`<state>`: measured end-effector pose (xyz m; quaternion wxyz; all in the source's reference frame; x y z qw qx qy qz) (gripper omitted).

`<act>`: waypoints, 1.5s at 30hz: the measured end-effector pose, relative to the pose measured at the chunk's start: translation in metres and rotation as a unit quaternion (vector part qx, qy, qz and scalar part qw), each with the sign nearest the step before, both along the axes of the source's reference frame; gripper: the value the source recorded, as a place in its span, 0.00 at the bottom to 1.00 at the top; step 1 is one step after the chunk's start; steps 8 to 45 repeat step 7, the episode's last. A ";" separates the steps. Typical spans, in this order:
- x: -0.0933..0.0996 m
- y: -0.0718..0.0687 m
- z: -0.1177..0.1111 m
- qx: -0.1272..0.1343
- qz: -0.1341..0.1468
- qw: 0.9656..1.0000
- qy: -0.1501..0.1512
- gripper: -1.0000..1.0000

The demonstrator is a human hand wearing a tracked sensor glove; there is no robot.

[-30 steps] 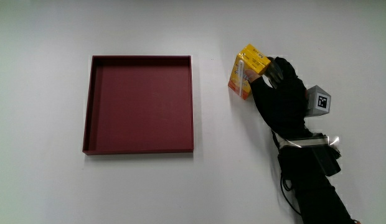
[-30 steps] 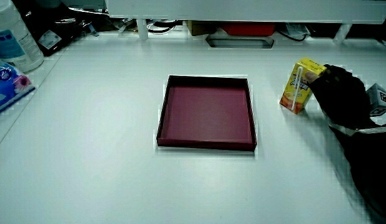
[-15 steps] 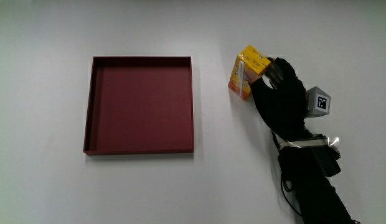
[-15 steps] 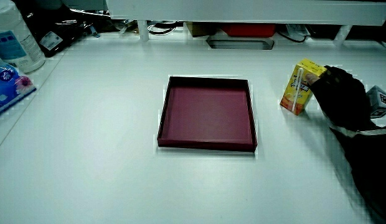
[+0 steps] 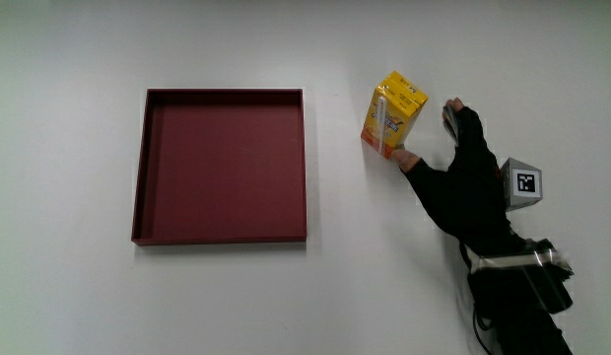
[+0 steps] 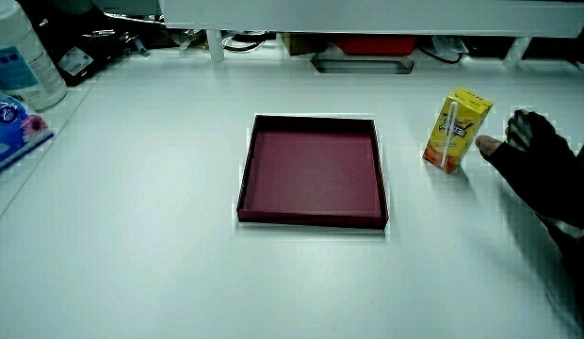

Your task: Place ice redtea

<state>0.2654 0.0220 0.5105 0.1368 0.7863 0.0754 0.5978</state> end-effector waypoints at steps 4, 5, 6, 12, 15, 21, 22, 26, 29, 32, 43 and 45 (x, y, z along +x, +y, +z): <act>0.007 0.015 0.000 0.003 -0.039 0.999 0.024 0.00; 0.008 0.020 -0.003 -0.008 -0.038 0.999 0.027 0.00; 0.010 0.024 -0.003 0.001 -0.044 0.999 0.019 0.00; 0.010 0.029 -0.007 -0.006 -0.040 0.999 0.013 0.00; 0.010 0.029 -0.007 -0.006 -0.040 0.999 0.013 0.00; 0.010 0.029 -0.007 -0.006 -0.040 0.999 0.013 0.00; 0.010 0.029 -0.007 -0.006 -0.040 0.999 0.013 0.00; 0.010 0.029 -0.007 -0.006 -0.040 0.999 0.013 0.00; 0.010 0.029 -0.007 -0.006 -0.040 0.999 0.013 0.00; 0.010 0.029 -0.007 -0.006 -0.040 0.999 0.013 0.00; 0.010 0.029 -0.007 -0.006 -0.040 0.999 0.013 0.00; 0.010 0.029 -0.007 -0.006 -0.040 0.999 0.013 0.00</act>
